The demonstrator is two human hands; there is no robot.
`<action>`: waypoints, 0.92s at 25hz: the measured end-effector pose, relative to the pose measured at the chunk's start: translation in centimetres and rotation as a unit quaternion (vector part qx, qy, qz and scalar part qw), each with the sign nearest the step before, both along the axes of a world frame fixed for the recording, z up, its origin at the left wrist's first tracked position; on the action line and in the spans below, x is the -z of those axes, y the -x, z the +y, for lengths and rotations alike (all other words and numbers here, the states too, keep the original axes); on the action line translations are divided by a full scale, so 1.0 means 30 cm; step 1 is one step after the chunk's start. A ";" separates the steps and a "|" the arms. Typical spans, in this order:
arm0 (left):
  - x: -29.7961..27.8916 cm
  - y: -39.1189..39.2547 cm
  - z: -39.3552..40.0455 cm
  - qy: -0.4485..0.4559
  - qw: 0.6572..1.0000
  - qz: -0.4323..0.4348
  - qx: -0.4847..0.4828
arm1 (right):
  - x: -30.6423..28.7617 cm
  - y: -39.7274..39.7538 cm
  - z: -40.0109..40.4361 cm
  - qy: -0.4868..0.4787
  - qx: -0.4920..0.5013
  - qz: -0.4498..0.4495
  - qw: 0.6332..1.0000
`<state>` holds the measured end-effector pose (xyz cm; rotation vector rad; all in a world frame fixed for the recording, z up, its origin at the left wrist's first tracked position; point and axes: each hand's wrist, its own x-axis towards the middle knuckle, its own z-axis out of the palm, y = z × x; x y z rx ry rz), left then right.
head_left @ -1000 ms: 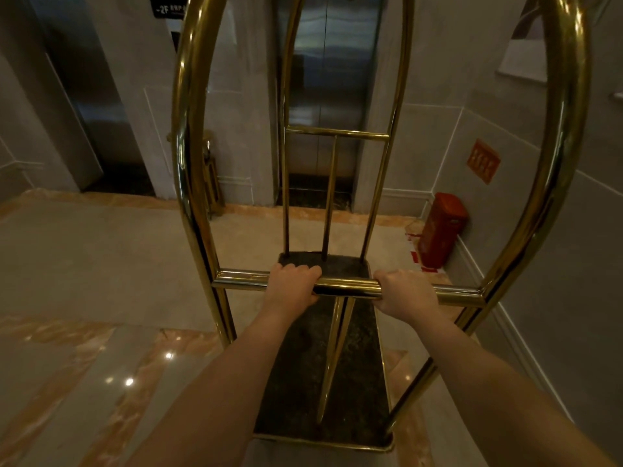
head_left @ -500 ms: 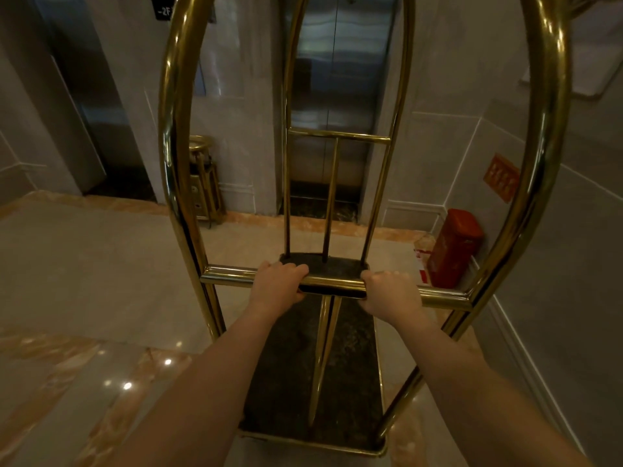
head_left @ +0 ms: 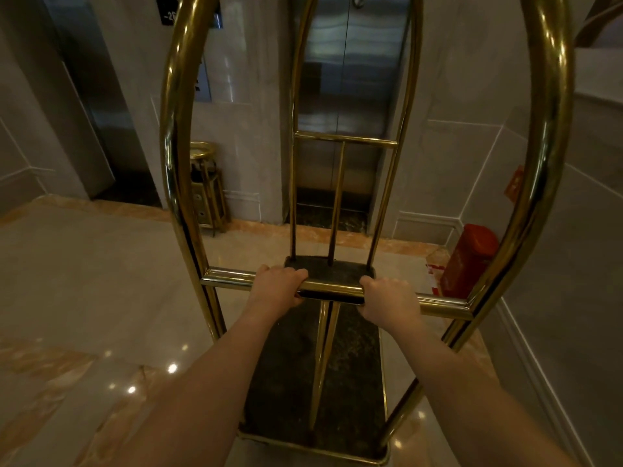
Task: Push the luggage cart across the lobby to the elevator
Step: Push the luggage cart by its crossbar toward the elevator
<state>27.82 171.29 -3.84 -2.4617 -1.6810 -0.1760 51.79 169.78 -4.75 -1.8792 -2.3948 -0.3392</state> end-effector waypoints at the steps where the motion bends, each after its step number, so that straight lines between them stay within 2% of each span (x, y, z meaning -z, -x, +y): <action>1: 0.000 -0.002 0.034 0.003 1.000 0.004 0.001 | -0.002 -0.001 0.029 0.000 0.002 -0.001 1.000; 15: 0.001 -0.042 0.547 -0.015 0.999 -0.017 0.047 | -0.017 -0.043 0.521 0.016 0.031 0.023 0.999; 23: 0.027 -0.068 0.688 -0.036 0.998 -0.022 0.040 | -0.023 -0.080 0.646 0.004 0.012 0.021 1.000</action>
